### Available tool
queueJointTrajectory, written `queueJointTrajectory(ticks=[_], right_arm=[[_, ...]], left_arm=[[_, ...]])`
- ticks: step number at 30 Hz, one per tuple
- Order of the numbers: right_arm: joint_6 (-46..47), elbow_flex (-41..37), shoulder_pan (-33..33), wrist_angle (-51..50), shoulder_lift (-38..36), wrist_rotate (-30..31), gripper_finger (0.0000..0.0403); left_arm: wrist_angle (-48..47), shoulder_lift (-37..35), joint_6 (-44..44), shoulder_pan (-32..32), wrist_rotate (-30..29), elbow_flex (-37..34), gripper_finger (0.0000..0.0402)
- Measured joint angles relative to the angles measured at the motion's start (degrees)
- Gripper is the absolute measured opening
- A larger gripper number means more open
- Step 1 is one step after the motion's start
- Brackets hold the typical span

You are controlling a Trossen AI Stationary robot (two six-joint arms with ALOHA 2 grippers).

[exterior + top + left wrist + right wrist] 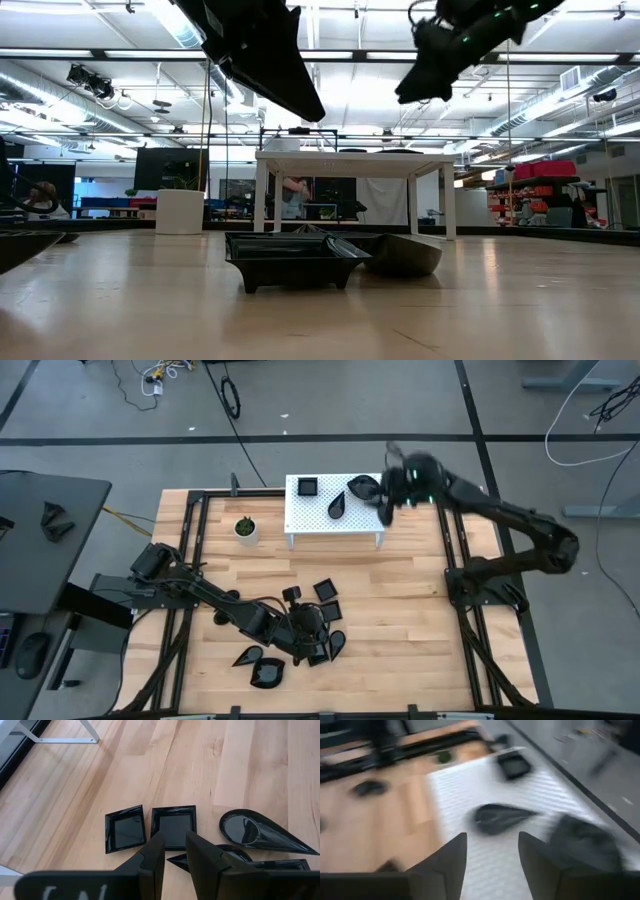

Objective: Pick & Place Mini shaped plates
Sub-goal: Stack the black plate on top of the black plate on the shelf

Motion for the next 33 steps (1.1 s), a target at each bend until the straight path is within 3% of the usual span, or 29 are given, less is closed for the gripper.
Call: queueJointTrajectory(ticks=[7,11,15,20,24,33], right_arm=[[2.59,-16.51,23.67,9.0,-10.25,0.15,0.0166],[7.91,-25.16,34.74,15.75,-10.57,3.72,0.0159],[14.49,-32.78,41.86,24.3,-9.06,5.64,0.0157],[21.59,-39.72,46.13,36.85,-8.57,10.59,0.0157],[21.27,-41.83,46.84,44.63,-8.57,13.91,0.0157],[15.85,-41.82,46.82,51.34,-8.57,15.09,0.0157]], left_arm=[[0.11,0.0,-0.76,0.0,0.0,0.01,0.0083],[0.13,0.0,-3.43,0.0,0.96,0.0,0.0083],[-0.54,0.0,-12.58,0.04,3.48,0.0,0.0083],[-5.55,1.01,-31.79,-0.43,6.23,-0.01,0.0083],[-8.04,4.35,-41.79,-1.37,7.13,-0.06,0.0092],[-1.6,9.63,-46.96,0.17,9.54,-0.03,0.0127]])
